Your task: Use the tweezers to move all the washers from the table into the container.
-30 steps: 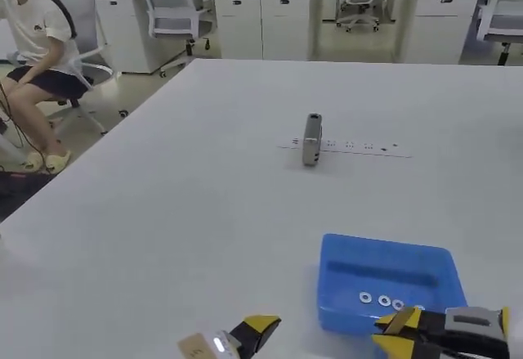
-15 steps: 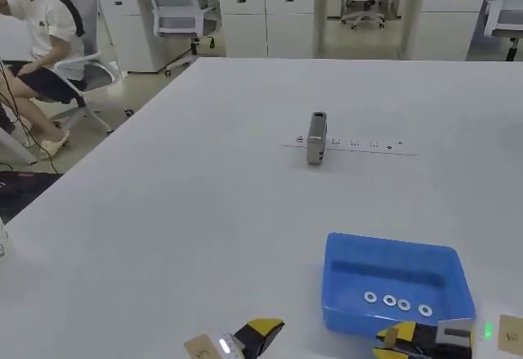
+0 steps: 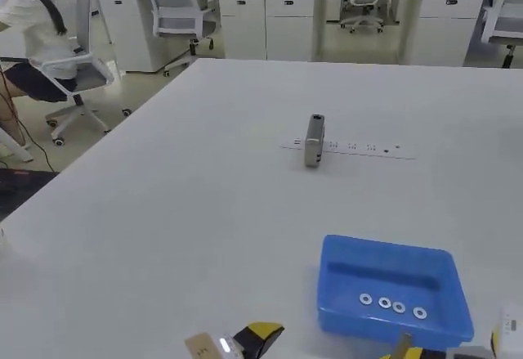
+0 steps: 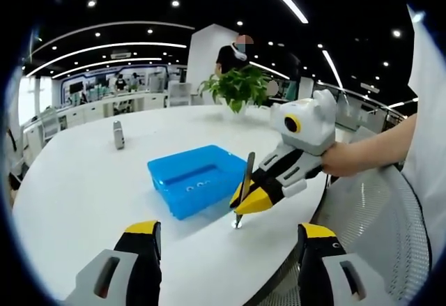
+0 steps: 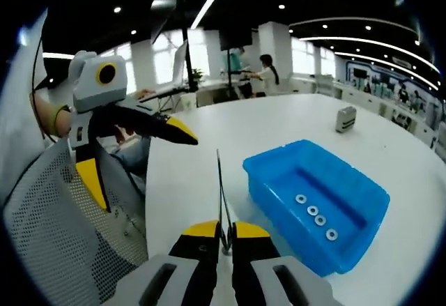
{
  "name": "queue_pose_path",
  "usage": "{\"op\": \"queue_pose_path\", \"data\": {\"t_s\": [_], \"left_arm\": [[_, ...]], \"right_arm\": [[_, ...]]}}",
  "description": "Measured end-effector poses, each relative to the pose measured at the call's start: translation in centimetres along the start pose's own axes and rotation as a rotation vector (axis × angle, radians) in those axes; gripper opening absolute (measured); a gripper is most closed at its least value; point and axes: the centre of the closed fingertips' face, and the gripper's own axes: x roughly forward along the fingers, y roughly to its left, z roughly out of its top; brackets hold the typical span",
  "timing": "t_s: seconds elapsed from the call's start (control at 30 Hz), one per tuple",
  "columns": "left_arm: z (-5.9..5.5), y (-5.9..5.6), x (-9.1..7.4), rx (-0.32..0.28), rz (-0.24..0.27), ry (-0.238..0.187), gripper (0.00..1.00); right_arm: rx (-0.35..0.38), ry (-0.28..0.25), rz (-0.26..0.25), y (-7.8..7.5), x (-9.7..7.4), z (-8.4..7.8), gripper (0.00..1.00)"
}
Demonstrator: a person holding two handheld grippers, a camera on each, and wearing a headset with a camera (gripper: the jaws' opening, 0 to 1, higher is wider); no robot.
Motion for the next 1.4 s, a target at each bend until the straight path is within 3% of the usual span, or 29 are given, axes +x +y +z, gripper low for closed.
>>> {"op": "queue_pose_path", "data": {"t_s": [0.1,0.17,0.47,1.17,1.23,1.33,1.4], "left_arm": [[0.1,0.0,0.0,0.000,0.000,-0.005,0.81],[0.1,0.0,0.0,0.001,0.000,-0.005,0.81],[0.2,0.0,-0.1,0.004,0.004,-0.011,0.81],[0.2,0.0,-0.2,0.015,0.010,-0.004,0.80],[0.1,0.1,-0.2,0.010,0.014,-0.003,0.80],[0.1,0.1,-0.2,0.013,0.016,-0.002,0.81],[0.1,0.0,-0.2,0.018,0.008,-0.001,0.81]], "right_arm": [[0.133,-0.020,0.017,-0.1,-0.1,0.0,0.03],[0.176,-0.045,0.011,-0.5,-0.3,0.2,0.04],[0.200,-0.041,0.025,0.1,-0.3,0.1,0.04],[0.165,-0.049,0.024,0.5,-0.4,-0.3,0.06],[0.145,-0.046,0.025,0.7,-0.4,-0.3,0.06],[0.026,-0.028,0.028,1.2,-0.3,-0.4,0.05],[-0.015,-0.012,0.026,1.5,-0.1,-0.3,0.05]]}}
